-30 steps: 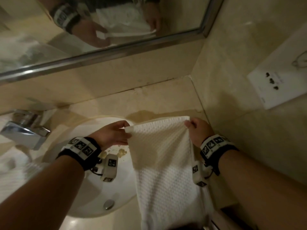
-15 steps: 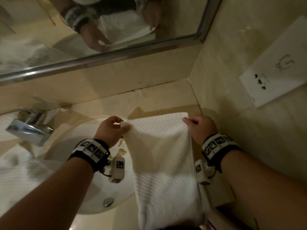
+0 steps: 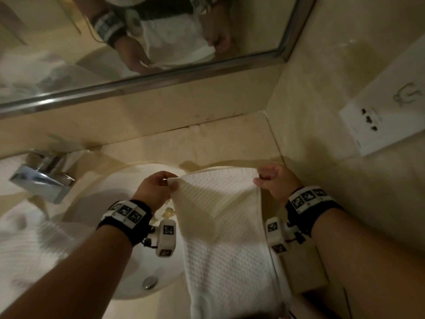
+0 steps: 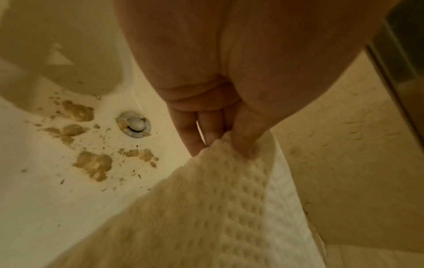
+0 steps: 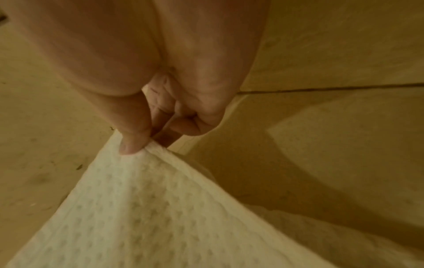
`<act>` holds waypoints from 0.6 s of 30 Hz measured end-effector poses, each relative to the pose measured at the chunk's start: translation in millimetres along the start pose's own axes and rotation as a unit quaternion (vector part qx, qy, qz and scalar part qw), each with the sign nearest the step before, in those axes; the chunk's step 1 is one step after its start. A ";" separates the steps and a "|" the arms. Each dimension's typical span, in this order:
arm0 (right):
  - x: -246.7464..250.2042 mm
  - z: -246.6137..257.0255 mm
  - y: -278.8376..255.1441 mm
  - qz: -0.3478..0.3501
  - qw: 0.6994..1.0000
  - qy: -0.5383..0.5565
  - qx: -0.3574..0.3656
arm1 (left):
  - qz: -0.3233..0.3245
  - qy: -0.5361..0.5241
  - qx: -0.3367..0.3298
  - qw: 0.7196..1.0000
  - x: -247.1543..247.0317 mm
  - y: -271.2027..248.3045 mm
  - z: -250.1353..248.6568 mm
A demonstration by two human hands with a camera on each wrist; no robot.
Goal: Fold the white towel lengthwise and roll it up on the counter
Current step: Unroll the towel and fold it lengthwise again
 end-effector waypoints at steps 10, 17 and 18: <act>-18.0 -14.0 11.8 0.042 0.997 -0.054 -0.036 | -0.034 0.048 0.021 0.998 3.5 16.1 10.9; -25.1 3.6 13.2 -0.021 0.995 -0.095 0.031 | -0.051 0.157 0.003 0.986 0.8 26.5 5.8; -28.2 5.3 13.1 -0.008 0.994 -0.102 0.039 | -0.051 0.160 0.003 0.986 0.2 27.5 6.3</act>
Point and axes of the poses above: each hand's wrist, its own y-axis towards the middle knuckle, its own x-axis out of the back of the hand, z = x × y, the point moved 8 cm from there along y, towards the middle knuckle, and after that the axes turned 6 degrees about x, right-handed, at the moved point
